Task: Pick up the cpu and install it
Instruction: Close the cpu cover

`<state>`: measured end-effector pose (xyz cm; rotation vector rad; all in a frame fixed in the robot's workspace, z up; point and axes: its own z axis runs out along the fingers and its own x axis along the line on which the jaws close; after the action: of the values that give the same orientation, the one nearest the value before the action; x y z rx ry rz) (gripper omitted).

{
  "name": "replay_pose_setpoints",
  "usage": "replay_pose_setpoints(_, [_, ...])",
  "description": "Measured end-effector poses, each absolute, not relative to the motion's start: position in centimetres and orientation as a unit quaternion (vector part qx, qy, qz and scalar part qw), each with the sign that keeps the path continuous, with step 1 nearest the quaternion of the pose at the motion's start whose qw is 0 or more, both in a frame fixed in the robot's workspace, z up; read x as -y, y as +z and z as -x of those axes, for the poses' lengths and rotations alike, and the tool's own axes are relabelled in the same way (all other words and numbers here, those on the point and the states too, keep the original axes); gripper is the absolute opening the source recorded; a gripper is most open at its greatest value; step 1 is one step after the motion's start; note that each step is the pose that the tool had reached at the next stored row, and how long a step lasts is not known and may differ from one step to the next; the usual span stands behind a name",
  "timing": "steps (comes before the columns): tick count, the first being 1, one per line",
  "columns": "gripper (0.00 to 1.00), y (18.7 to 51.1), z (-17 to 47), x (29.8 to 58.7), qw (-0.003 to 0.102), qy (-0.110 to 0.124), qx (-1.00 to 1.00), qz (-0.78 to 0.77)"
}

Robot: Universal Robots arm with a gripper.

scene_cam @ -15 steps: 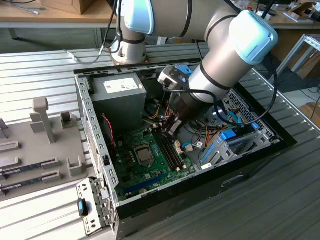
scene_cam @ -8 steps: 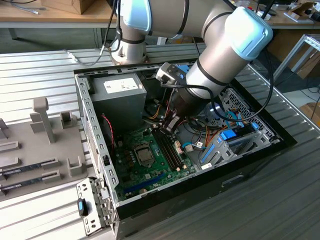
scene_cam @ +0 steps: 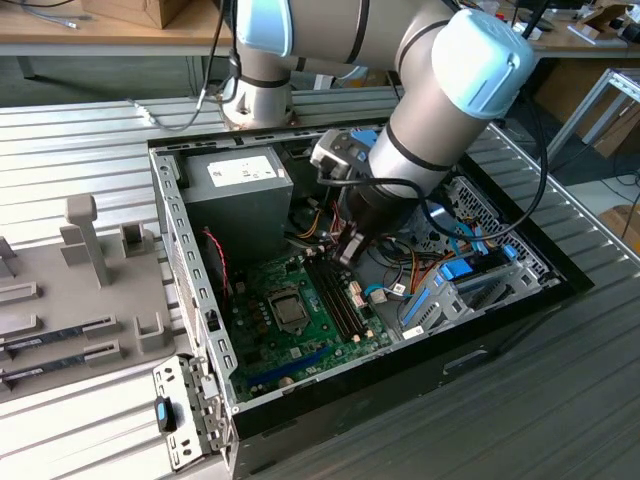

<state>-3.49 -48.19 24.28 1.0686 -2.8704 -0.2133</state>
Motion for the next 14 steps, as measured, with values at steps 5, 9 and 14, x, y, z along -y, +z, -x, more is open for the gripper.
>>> replay_pose_setpoints(5, [0.11,24.26,3.54,48.18,-0.006,-0.052,0.935,-0.351])
replay_pose_setpoints(9, [0.11,24.27,3.55,48.19,-0.008,-0.051,0.929,-0.367])
replay_pose_setpoints(14, [0.11,24.25,3.57,47.71,-0.014,-0.069,0.913,-0.402])
